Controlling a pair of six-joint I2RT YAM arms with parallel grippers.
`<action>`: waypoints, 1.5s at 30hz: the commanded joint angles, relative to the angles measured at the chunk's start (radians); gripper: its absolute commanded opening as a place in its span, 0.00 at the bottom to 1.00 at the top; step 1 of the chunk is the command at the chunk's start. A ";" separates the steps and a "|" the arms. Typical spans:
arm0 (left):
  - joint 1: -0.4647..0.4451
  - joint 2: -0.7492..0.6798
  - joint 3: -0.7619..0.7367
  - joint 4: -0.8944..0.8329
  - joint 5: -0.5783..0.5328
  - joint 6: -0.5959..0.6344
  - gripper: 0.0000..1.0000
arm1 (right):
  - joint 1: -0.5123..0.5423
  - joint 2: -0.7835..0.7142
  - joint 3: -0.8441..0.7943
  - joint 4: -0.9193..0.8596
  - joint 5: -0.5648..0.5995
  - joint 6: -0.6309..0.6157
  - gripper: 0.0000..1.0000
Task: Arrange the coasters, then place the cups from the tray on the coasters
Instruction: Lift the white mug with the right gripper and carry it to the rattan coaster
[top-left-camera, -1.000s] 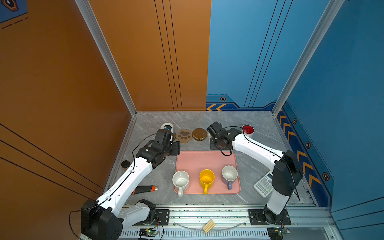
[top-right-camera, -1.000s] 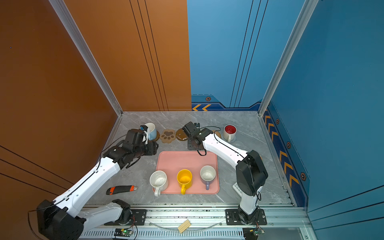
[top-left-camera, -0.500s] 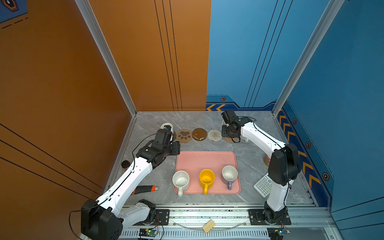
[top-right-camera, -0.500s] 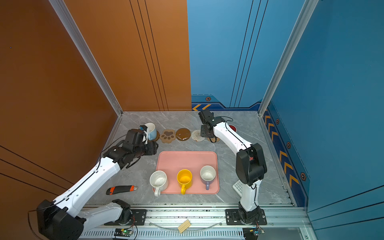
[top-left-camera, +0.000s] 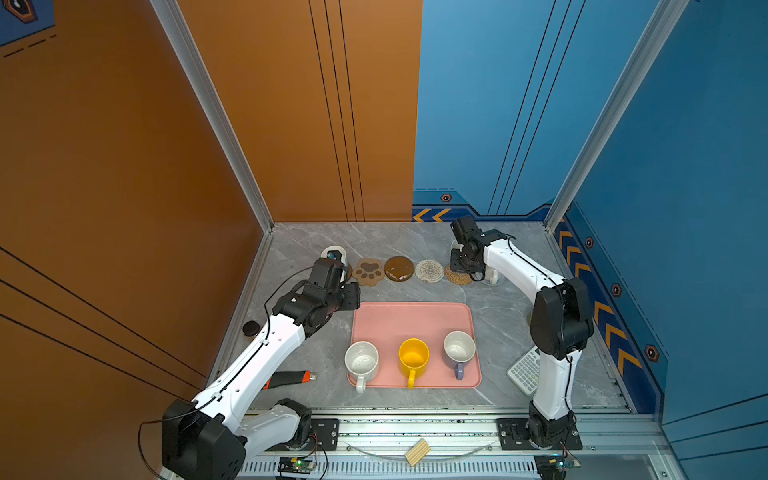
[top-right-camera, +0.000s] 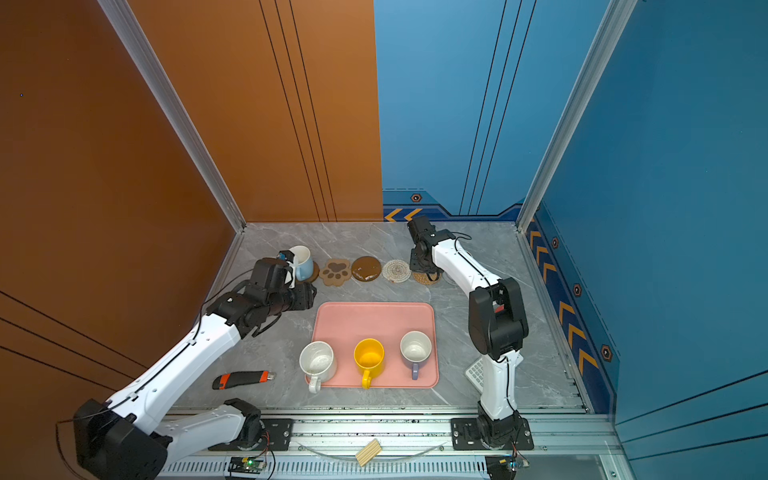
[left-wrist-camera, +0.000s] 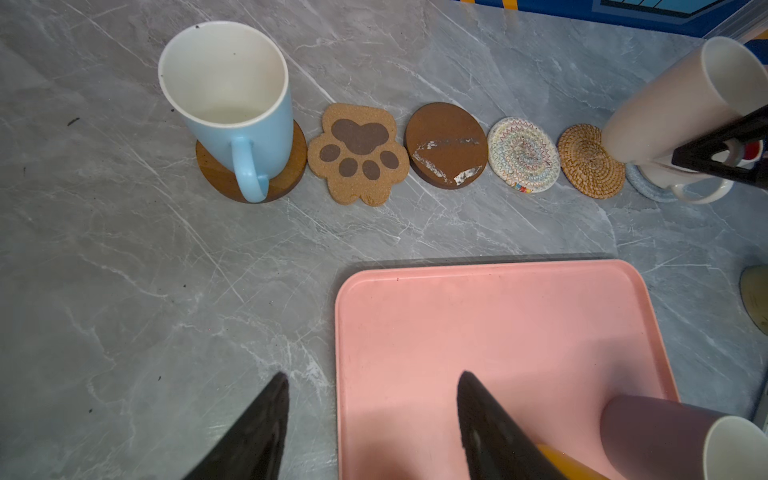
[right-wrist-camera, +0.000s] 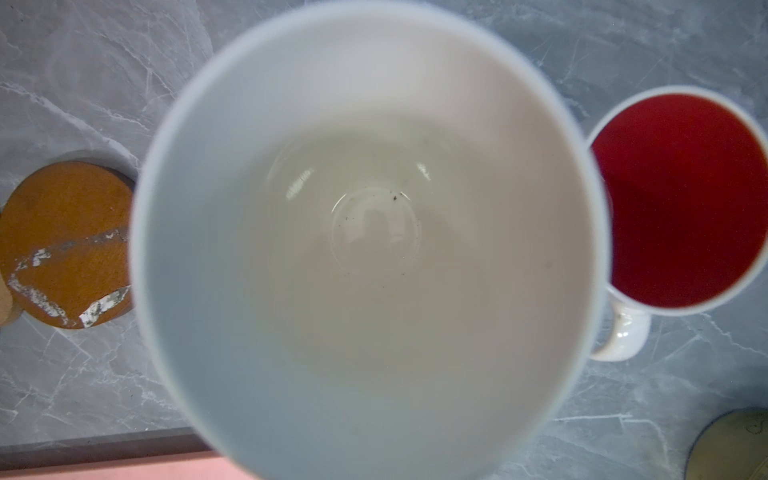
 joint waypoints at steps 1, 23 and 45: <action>-0.001 0.008 0.023 -0.005 -0.011 -0.015 0.66 | -0.006 0.020 0.030 0.014 -0.007 -0.022 0.00; -0.002 0.008 0.020 -0.016 -0.011 -0.029 0.66 | -0.025 0.063 0.013 0.036 0.006 -0.020 0.00; -0.003 0.012 0.020 -0.018 -0.009 -0.029 0.66 | -0.036 0.072 0.003 0.050 -0.008 -0.014 0.00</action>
